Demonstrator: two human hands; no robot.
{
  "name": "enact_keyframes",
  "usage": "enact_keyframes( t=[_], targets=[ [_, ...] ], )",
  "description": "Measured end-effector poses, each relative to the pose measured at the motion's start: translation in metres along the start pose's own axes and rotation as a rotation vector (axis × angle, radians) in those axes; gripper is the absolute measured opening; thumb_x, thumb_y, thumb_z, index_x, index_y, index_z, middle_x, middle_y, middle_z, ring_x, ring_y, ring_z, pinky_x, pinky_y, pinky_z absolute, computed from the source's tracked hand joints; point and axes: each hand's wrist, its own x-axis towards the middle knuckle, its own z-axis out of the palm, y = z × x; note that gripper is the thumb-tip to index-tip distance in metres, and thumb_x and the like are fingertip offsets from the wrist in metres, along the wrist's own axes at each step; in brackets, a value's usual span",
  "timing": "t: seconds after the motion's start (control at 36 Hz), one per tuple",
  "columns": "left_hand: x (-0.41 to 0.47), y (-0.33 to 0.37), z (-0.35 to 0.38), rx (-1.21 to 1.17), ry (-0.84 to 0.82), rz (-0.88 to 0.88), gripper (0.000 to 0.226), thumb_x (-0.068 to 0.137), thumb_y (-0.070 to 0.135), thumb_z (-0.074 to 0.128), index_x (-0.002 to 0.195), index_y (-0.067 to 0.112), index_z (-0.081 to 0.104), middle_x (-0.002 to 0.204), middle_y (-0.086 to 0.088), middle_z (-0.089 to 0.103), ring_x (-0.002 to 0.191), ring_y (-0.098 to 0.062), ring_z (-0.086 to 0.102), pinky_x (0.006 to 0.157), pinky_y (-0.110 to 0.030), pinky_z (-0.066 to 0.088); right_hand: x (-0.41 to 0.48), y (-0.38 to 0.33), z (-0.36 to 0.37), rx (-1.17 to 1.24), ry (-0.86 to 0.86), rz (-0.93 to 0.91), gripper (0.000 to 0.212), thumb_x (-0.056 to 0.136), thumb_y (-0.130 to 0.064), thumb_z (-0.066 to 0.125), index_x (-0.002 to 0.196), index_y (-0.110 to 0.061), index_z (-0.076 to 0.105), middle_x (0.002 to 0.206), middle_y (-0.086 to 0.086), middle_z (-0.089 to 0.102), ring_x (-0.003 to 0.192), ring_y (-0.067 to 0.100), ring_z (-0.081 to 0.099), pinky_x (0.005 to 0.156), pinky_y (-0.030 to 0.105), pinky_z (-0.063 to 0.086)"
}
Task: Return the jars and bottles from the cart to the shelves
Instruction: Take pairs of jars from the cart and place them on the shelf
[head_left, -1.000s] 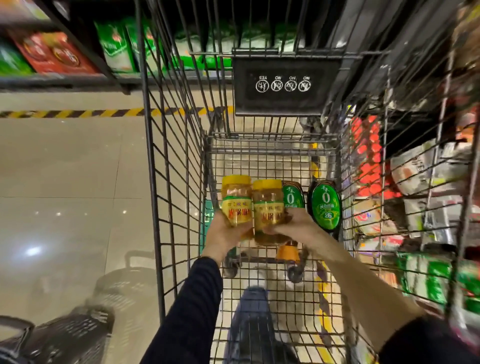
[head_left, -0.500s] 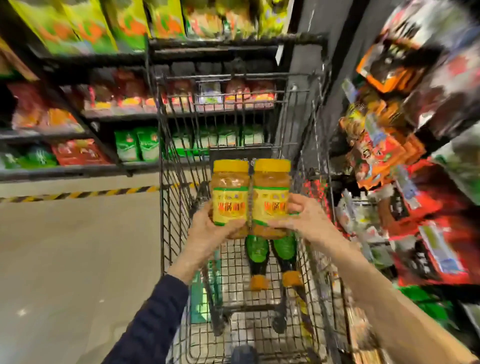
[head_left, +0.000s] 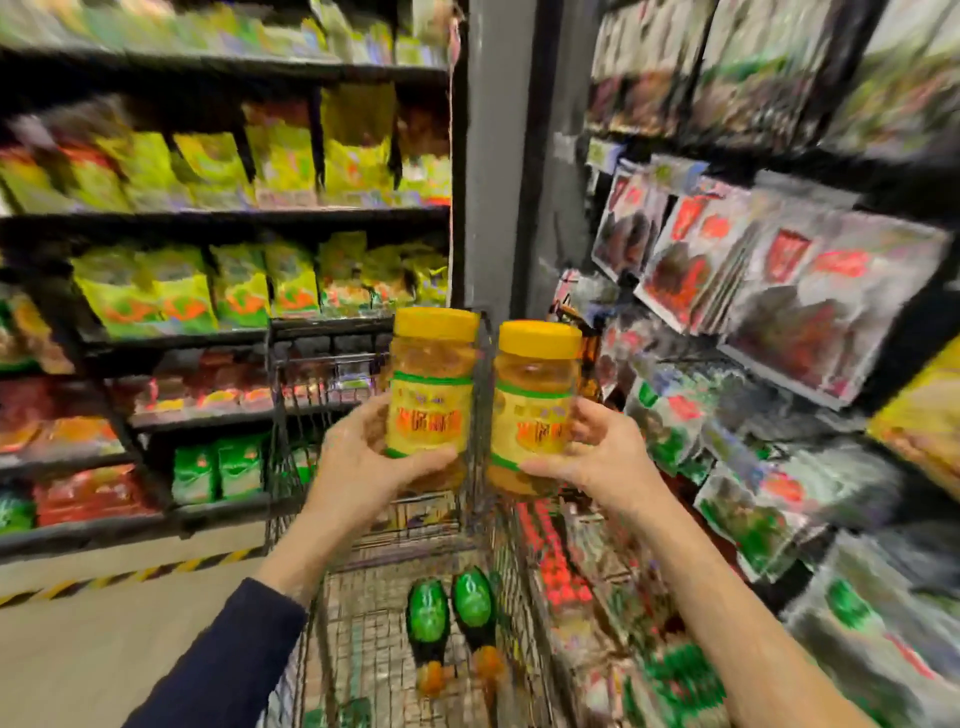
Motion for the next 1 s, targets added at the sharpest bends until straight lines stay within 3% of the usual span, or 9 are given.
enact_keyframes(
  t=[0.14,0.31,0.42,0.5,0.61,0.72,0.83,0.94,1.0],
  targets=[
    [-0.012,0.050,0.018,-0.050,-0.075,0.126,0.062,0.057,0.011,0.085,0.114,0.014,0.061,0.101,0.004,0.072,0.086,-0.003,0.069,0.077,-0.020,0.057,-0.043,-0.048,-0.035,-0.040,0.121,-0.080,0.051,0.055,0.005,0.084,0.091,-0.024,0.061,0.093,-0.010,0.069,0.080,-0.002,0.068,0.073,0.014,0.053],
    [-0.021,0.088,0.038,-0.123,-0.224,0.231,0.071,0.041,0.029,0.082,0.109,0.027,0.061,0.102,0.010,0.070,0.091,-0.004,0.069,0.082,-0.025,0.056,-0.107,-0.093,-0.064,-0.084,0.346,-0.139,0.053,0.057,0.008,0.082,0.086,-0.029,0.057,0.081,-0.022,0.063,0.069,-0.013,0.063,0.063,0.003,0.048],
    [-0.028,0.098,0.051,-0.152,-0.356,0.275,0.083,0.040,0.030,0.087,0.117,0.015,0.061,0.103,0.008,0.070,0.097,-0.014,0.069,0.086,-0.031,0.056,-0.155,-0.114,-0.071,-0.162,0.478,-0.124,0.053,0.059,-0.004,0.085,0.083,-0.036,0.051,0.086,-0.024,0.059,0.069,-0.021,0.059,0.063,0.000,0.045],
    [-0.039,0.104,0.062,-0.165,-0.463,0.287,0.091,0.033,0.039,0.093,0.116,0.016,0.062,0.100,0.008,0.072,0.093,-0.011,0.070,0.087,-0.036,0.056,-0.195,-0.122,-0.069,-0.227,0.630,-0.097,0.057,0.057,-0.013,0.088,0.086,-0.039,0.046,0.087,-0.029,0.053,0.084,-0.013,0.057,0.075,0.007,0.047],
    [-0.066,0.115,0.082,-0.216,-0.639,0.301,0.095,0.040,0.038,0.093,0.124,0.012,0.057,0.111,-0.003,0.070,0.102,-0.019,0.067,0.094,-0.046,0.052,-0.255,-0.131,-0.065,-0.282,0.806,-0.036,0.053,0.055,-0.020,0.089,0.093,-0.034,0.055,0.092,-0.021,0.062,0.090,-0.008,0.060,0.072,0.006,0.050],
    [-0.109,0.127,0.108,-0.295,-0.798,0.326,0.086,0.048,0.019,0.085,0.128,0.009,0.053,0.112,-0.003,0.067,0.103,-0.017,0.065,0.096,-0.042,0.050,-0.325,-0.140,-0.058,-0.323,0.998,0.030,0.080,0.038,-0.043,0.090,0.109,-0.019,0.063,0.107,-0.003,0.070,0.102,0.013,0.065,0.093,0.037,0.053],
    [-0.164,0.147,0.131,-0.367,-1.004,0.337,0.087,0.042,0.025,0.082,0.124,0.010,0.056,0.106,0.004,0.068,0.100,-0.013,0.066,0.083,-0.021,0.055,-0.399,-0.156,-0.045,-0.382,1.166,0.084,0.056,0.050,-0.019,0.091,0.098,-0.027,0.064,0.101,-0.005,0.071,0.099,0.012,0.067,0.092,0.039,0.054],
    [-0.228,0.169,0.151,-0.418,-1.178,0.362,0.093,0.034,0.047,0.092,0.116,0.016,0.061,0.103,0.007,0.070,0.098,-0.011,0.066,0.086,-0.028,0.051,-0.474,-0.176,-0.031,-0.455,1.340,0.143,0.050,0.053,-0.012,0.089,0.093,-0.029,0.062,0.099,-0.009,0.070,0.099,0.011,0.066,0.093,0.038,0.053],
    [-0.265,0.180,0.160,-0.438,-1.261,0.370,0.070,0.041,0.037,0.093,0.103,0.026,0.062,0.085,0.019,0.073,0.085,0.006,0.067,0.076,-0.017,0.053,-0.511,-0.184,-0.022,-0.479,1.427,0.162,0.058,0.051,-0.019,0.091,0.102,-0.025,0.063,0.104,-0.004,0.070,0.103,0.014,0.066,0.095,0.040,0.052]
  ],
)
